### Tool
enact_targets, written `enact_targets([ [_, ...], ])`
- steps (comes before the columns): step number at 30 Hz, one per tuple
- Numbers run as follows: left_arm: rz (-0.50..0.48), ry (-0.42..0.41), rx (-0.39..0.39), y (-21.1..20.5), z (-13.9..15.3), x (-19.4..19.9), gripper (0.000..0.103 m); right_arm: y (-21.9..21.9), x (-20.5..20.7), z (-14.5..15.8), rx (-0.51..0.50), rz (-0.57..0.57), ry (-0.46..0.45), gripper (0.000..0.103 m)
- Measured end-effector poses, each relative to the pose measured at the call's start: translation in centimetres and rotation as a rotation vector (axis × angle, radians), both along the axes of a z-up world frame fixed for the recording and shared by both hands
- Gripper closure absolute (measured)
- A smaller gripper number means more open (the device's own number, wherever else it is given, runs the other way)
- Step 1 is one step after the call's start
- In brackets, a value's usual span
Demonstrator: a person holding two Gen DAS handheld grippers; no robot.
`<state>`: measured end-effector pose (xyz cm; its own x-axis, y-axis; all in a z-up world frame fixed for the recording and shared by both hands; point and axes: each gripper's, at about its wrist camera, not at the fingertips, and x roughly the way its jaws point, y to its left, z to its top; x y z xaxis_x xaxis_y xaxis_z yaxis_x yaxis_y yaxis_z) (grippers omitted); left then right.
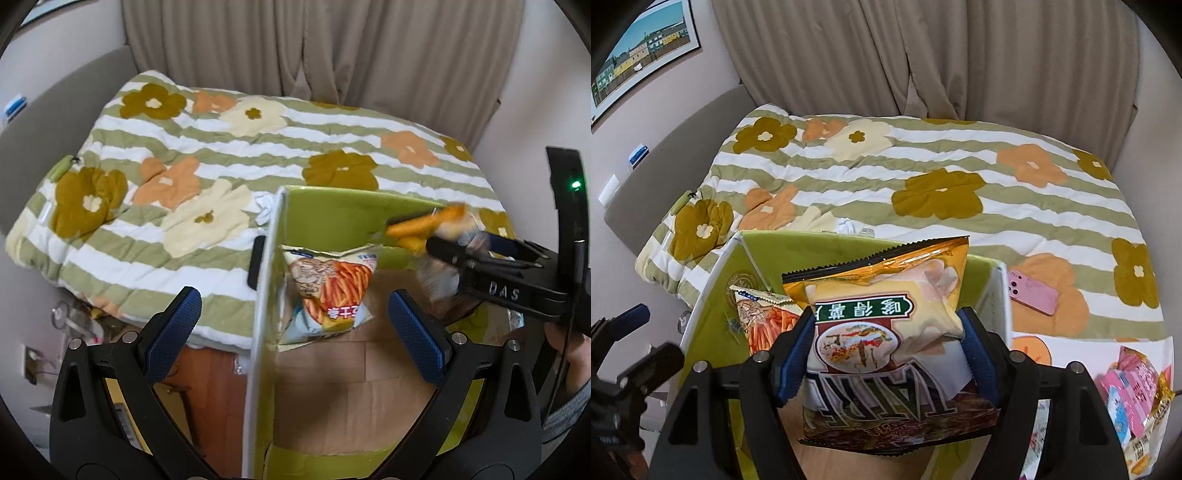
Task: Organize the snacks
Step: 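Carry both bags into the green box and open both grippers, then move both tools back over the remaining snack pile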
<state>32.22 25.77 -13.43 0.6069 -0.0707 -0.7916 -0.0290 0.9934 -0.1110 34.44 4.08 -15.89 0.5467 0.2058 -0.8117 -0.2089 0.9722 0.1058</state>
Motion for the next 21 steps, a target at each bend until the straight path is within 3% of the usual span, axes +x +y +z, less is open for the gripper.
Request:
enact_targets([
  [2,0.014,-0.002,-0.011,0.5,0.2,-0.3,0.003,0.2,0.2,-0.4,-0.002,0.019,0.015,0.002],
  [3,0.022,-0.003,-0.010,0.6,0.2,-0.5,0.003,0.3,0.2,-0.5,-0.009,0.023,0.012,0.001],
  [11,0.028,-0.007,0.006,1.2,0.8,-2.3,0.003,0.4,-2.0,0.1,-0.038,0.030,0.003,0.001],
  [21,-0.035,-0.086,0.044,-0.3,4.0,-4.8,0.003,0.5,-6.5,5.1,-0.062,0.010,-0.102,0.001],
])
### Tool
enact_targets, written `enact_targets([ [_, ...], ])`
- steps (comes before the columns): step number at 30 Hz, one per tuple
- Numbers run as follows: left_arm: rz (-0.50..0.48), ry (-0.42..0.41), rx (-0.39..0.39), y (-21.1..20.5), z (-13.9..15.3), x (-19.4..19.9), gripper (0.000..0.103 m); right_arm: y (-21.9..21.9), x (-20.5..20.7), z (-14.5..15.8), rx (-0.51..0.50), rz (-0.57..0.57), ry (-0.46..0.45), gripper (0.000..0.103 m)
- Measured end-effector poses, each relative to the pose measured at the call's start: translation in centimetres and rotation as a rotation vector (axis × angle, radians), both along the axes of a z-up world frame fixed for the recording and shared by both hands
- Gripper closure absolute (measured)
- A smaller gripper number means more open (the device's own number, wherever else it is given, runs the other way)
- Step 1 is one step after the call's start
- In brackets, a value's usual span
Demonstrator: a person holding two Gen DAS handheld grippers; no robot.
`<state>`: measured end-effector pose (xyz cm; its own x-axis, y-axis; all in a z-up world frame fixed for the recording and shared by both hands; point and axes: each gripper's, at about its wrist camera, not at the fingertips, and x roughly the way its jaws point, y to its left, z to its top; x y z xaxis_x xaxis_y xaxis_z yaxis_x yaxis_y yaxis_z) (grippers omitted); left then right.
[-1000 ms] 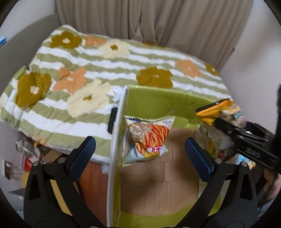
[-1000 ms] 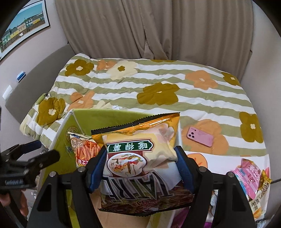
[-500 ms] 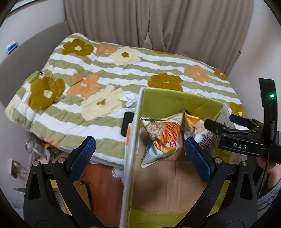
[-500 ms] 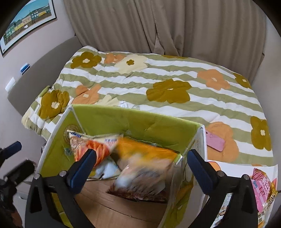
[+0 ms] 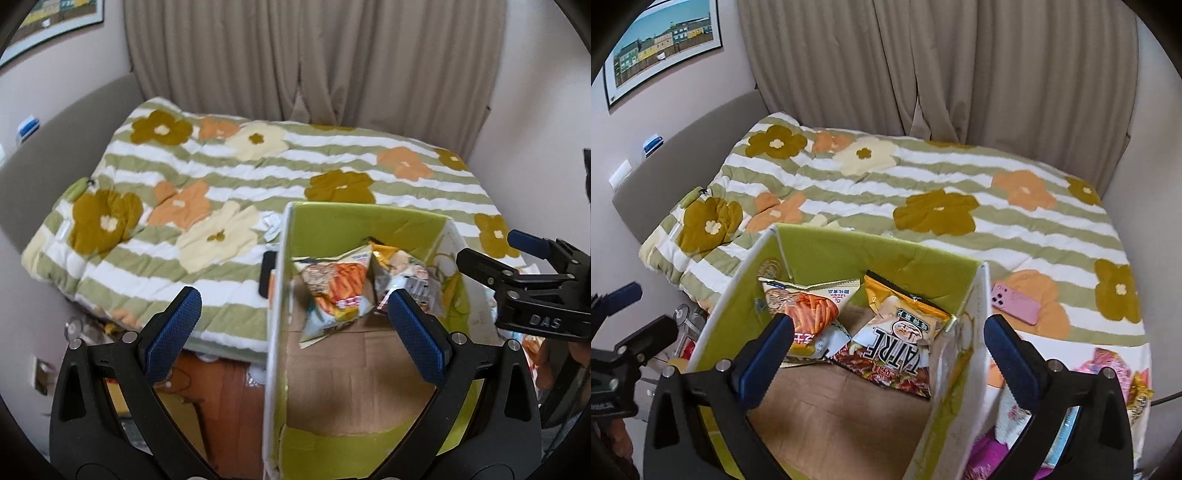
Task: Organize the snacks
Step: 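Move both tools back over the remaining snack pile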
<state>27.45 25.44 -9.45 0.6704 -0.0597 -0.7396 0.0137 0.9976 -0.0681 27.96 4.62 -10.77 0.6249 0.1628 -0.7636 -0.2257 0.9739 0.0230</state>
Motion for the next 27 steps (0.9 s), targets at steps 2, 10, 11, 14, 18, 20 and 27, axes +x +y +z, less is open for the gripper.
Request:
enact_targets([
  [2,-0.018,-0.002,-0.017,-0.6,0.5,-0.5,0.003,-0.1,-1.1,1.1,0.018,-0.003,-0.014,0.001],
  [10,-0.096,-0.033,-0.049,-4.6,2.5,-4.1,0.003,-3.4,-6.6,5.0,0.082,-0.068,-0.066,0.001],
  [11,-0.102,-0.037,-0.047,-5.2,2.7,-4.6,0.003,-3.8,-7.2,5.2,0.079,-0.074,-0.072,0.001],
  [14,-0.120,-0.049,-0.053,-7.5,3.2,-6.3,0.003,-5.5,-9.5,5.8,0.051,-0.096,-0.099,0.001],
  [18,-0.137,-0.063,-0.061,-11.1,3.6,-8.8,0.003,-9.3,-12.8,6.1,0.033,-0.128,-0.121,0.001],
  [20,-0.167,-0.065,-0.087,-13.5,3.5,-10.1,0.003,-11.2,-14.1,6.2,0.044,-0.142,-0.121,0.001],
  [27,-0.299,-0.056,-0.105,-23.4,2.5,-14.4,0.003,-19.1,-20.0,6.2,0.029,-0.217,-0.148,0.001],
])
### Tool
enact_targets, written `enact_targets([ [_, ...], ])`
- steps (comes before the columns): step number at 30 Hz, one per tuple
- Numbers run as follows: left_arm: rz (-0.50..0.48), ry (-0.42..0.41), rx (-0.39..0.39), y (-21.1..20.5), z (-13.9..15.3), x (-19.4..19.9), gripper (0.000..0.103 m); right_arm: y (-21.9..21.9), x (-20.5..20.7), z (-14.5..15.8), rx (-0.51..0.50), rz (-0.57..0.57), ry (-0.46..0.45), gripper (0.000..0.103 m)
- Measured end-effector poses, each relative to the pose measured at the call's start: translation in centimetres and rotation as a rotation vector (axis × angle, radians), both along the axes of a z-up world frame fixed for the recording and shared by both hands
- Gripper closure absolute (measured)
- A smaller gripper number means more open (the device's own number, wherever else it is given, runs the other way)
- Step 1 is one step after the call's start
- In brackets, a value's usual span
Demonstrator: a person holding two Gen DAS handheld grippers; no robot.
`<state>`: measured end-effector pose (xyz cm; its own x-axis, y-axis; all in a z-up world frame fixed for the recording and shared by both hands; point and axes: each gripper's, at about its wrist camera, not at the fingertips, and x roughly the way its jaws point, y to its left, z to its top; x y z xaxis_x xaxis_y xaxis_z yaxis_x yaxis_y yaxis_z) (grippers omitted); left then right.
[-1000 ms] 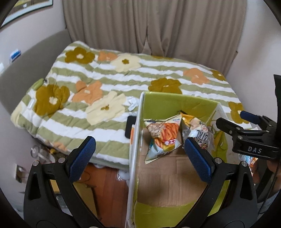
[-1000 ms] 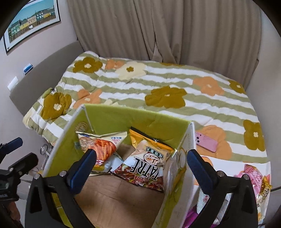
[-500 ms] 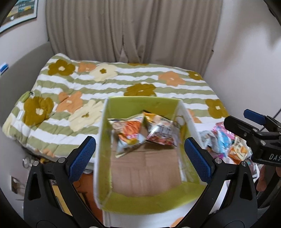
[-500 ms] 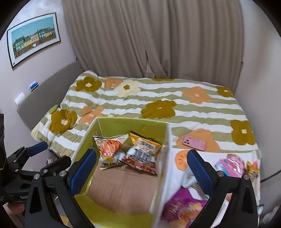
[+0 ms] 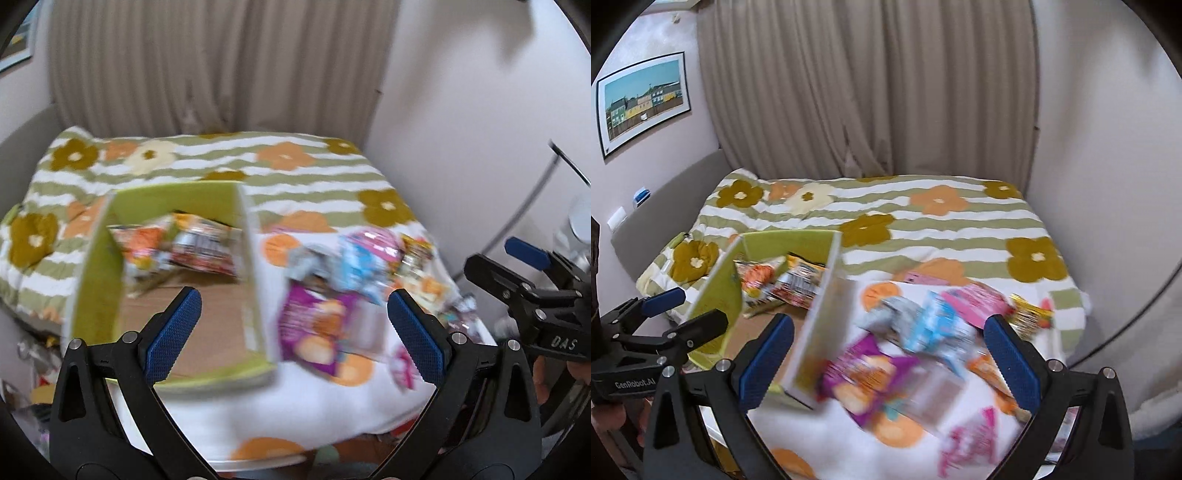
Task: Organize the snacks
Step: 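Move both tools back over the remaining snack pile, then grasp the pink milk-candy bag with the left gripper while the right grasps the purple-brown bag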
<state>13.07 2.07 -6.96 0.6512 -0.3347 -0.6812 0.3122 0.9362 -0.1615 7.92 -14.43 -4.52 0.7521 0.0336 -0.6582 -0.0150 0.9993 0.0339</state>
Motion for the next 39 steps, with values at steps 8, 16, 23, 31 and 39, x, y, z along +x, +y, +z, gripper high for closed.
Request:
enact_targets([
  [8,-0.151,0.064,-0.012,-9.3,-3.5,-3.5,0.003,-8.4,-5.2,-1.8,-0.034,-0.113,0.017,0.001],
  [16,-0.301,0.174,0.023,-15.5,-11.4,-4.5,0.003,-14.3,-8.1,-6.9,-0.027,-0.208,0.049,0.001],
  [23,-0.396,0.144,0.096,-18.5,-16.2,-3.3,0.003,-16.6,-9.0,-12.7,0.001,-0.255,0.110,0.001],
  [31,-0.513,0.112,0.162,-21.2,-19.1,-2.1,0.005,-17.7,-7.6,-16.3,0.001,-0.299,0.140,0.001],
  [39,-0.608,0.158,0.209,-22.8,-21.2,-1.6,0.024,-17.4,-6.9,-17.4,-0.010,-0.313,0.151,0.001],
])
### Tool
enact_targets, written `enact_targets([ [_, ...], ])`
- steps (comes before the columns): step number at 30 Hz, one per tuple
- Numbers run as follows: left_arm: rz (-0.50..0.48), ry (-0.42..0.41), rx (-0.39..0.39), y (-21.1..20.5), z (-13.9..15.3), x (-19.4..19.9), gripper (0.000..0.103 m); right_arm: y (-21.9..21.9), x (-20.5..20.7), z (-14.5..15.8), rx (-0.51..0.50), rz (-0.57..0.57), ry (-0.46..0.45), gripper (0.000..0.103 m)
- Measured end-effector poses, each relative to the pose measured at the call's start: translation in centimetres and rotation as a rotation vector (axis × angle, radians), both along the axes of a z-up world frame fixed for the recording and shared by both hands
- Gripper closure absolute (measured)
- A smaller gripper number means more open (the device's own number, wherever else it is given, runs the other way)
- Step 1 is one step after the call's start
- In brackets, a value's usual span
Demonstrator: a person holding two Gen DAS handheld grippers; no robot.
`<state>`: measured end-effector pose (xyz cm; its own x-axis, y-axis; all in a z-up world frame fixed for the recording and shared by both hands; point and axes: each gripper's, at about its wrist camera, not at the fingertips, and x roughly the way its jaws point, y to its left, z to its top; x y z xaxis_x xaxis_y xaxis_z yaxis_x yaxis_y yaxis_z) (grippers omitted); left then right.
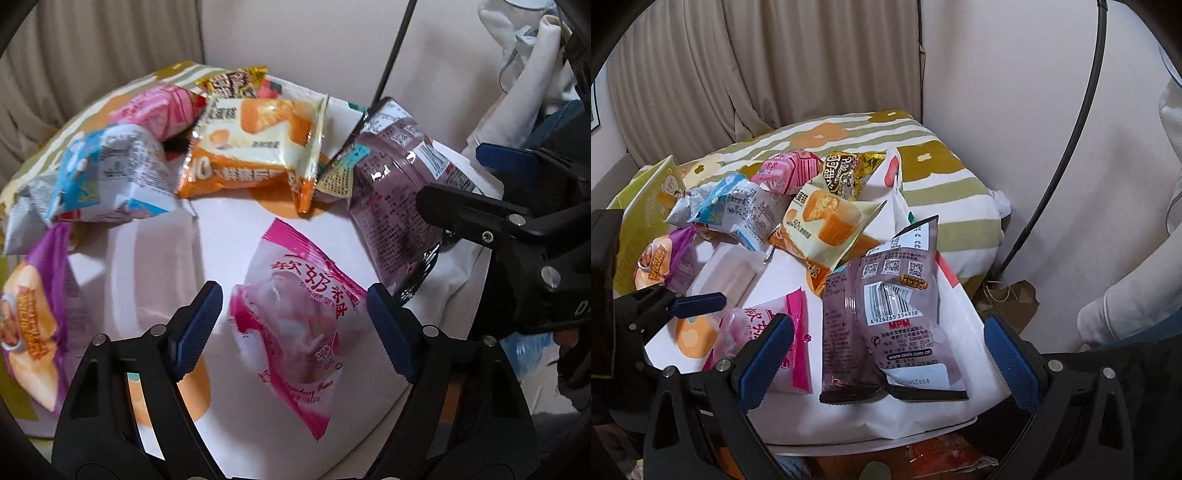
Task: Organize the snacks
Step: 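Grasp the pink milk-candy bag with the left gripper while the right grasps the purple-brown bag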
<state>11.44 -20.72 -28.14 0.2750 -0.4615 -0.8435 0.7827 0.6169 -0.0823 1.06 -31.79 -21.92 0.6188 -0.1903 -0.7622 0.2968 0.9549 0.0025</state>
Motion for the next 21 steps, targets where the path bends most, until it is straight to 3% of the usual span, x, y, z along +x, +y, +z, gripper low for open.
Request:
enact_targets([
  [3,-0.018,0.026,0.030,-0.2,-1.1,0.3,0.034,0.2,0.2,-0.3,-0.016,0.000,0.004,0.001],
  [12,-0.025,0.042,0.022,0.2,-1.1,0.2,0.054,1.0,1.4,-1.8,-0.060,0.027,0.041,0.001],
  [21,0.023,0.050,0.038,2.0,-0.5,0.1,0.054,1.5,3.5,-2.8,-0.104,0.053,0.073,0.001],
])
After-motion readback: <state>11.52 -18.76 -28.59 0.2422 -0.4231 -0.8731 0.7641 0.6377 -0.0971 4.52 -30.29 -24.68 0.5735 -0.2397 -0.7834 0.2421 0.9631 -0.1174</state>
